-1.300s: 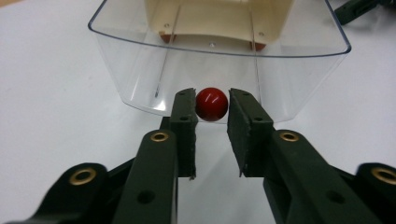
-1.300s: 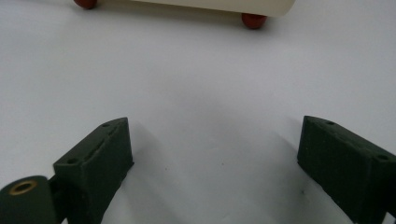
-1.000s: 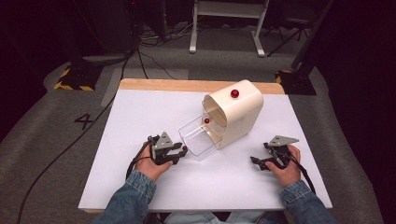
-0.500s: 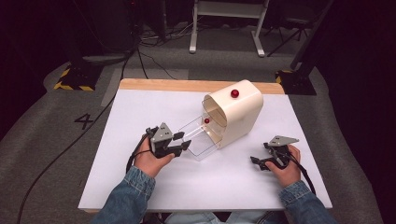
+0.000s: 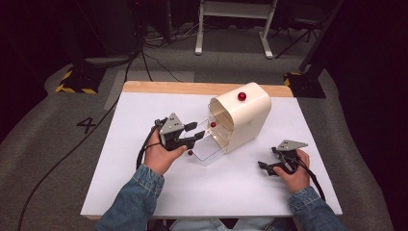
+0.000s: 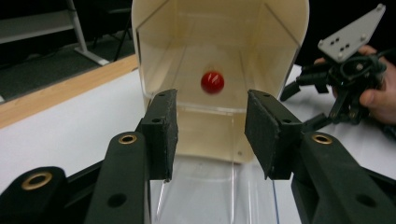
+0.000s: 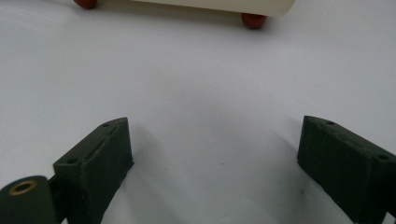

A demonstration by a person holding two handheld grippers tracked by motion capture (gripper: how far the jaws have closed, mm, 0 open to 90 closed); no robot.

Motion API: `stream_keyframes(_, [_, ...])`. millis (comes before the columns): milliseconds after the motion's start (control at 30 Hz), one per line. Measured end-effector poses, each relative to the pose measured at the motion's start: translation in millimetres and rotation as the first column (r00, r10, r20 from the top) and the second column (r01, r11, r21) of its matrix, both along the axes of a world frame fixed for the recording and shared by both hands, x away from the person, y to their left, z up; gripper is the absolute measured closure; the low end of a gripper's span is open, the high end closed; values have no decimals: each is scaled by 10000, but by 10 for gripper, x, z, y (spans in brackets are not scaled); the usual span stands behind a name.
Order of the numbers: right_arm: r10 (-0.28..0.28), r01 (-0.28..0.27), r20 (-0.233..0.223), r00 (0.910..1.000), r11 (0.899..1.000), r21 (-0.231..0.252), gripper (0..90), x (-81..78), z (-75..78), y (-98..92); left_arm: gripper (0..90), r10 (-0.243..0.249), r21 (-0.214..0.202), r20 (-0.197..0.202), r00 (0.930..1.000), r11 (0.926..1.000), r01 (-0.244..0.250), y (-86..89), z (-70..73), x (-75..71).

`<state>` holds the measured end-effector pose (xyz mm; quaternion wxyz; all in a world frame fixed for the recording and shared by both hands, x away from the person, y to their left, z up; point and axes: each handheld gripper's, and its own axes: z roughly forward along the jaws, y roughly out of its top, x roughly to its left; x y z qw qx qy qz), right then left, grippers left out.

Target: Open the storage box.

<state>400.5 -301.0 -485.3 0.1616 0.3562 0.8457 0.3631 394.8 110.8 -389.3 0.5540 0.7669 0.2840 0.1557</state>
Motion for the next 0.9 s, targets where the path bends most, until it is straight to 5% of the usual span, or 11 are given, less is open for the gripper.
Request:
stream_keyframes(400, [3, -3, -10, 10000, 10000, 10, 99, 2, 0, -1, 538, -293, -649, 13, 9996, 9975, 293, -141, -28, 234])
stream_keyframes(700, [3, -3, -7, 10000, 10000, 9, 99, 2, 0, -1, 555, -627, -331, -202, 9978, 9975, 620, -280, -154, 300])
stream_keyframes(900, [4, -4, -11, 10000, 10000, 12, 99, 2, 0, -1, 654, -592, -233, -274, 9979, 9980, 586, -313, -201, 335])
